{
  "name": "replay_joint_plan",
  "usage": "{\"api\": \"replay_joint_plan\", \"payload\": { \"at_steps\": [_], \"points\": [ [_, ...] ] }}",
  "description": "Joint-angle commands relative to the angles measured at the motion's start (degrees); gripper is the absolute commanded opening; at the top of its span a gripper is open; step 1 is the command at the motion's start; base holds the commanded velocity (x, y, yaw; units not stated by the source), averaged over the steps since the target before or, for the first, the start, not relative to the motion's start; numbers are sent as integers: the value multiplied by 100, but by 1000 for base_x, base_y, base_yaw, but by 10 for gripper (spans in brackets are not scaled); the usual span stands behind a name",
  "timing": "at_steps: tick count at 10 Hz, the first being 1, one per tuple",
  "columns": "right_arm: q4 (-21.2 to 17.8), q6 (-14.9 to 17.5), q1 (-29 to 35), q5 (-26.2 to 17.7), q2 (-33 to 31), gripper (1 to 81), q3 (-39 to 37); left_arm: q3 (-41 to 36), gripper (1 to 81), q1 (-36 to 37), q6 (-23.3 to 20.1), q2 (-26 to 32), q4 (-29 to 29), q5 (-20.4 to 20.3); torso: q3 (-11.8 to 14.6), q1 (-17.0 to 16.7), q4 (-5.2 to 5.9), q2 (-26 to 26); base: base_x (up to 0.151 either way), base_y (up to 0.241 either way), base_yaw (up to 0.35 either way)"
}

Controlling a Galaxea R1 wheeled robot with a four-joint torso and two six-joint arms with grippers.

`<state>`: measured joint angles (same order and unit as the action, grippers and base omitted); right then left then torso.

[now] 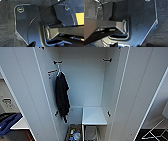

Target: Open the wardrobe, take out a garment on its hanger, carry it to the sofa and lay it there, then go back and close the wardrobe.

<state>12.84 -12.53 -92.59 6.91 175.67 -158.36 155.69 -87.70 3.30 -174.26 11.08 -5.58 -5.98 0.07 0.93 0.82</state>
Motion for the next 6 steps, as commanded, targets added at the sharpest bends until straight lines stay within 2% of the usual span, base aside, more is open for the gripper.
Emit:
{"api": "replay_joint_plan", "payload": {
  "at_steps": [1, 3, 4, 6],
  "points": [
    [8, -21, 271, -436, -73, 811, 16, -38, 811, 205, 135, 67, -80, 506, 0, 0, 0, 0, 0, 0, 0],
    [61, 23, 245, -348, -249, 811, 368, -248, 811, 205, 144, 294, -201, 462, 0, 0, 0, 0, 0, 0, 0],
    [61, 31, 279, -348, -562, 811, 864, -475, 811, 205, 153, 521, -386, 444, 0, 0, 0, 0, 0, 0, 0],
    [18, -12, 350, -340, -1547, 811, 2280, -1554, 811, 239, 162, 1365, -677, 392, 0, 0, 0, 0, 0, 0, 0]
  ]
}}
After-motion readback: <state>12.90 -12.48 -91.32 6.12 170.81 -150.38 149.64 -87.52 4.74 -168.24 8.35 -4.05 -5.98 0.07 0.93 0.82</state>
